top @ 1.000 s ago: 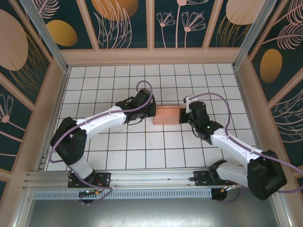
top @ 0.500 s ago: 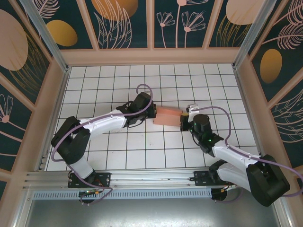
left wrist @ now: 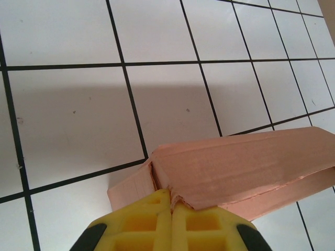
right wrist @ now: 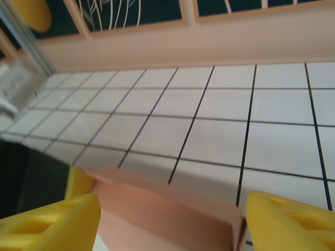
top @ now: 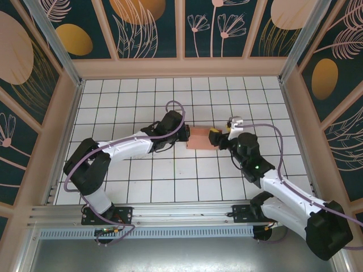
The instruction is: Fold the paper box
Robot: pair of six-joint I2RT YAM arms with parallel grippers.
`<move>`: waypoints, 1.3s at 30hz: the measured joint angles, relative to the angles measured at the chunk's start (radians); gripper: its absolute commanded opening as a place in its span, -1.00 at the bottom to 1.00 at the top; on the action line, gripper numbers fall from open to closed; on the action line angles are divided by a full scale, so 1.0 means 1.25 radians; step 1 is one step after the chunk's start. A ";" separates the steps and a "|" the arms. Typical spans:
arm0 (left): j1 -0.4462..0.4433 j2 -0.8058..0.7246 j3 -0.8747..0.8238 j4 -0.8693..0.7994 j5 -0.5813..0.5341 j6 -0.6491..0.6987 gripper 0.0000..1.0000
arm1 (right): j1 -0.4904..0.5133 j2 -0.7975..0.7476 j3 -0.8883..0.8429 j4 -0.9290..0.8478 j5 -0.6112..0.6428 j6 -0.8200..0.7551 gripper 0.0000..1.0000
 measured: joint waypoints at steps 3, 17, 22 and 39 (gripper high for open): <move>0.000 0.006 0.007 0.000 0.006 0.005 -1.00 | -0.009 0.047 0.057 -0.011 0.015 0.043 0.46; -0.004 -0.013 -0.004 0.003 0.050 0.021 -0.04 | -0.038 0.213 0.044 -0.038 0.030 0.147 0.39; -0.011 -0.058 -0.041 -0.006 0.100 0.022 0.60 | -0.038 0.219 0.036 -0.025 0.031 0.157 0.39; 0.003 0.009 0.007 -0.026 0.050 -0.064 -0.15 | -0.038 0.208 -0.008 -0.002 0.023 0.161 0.36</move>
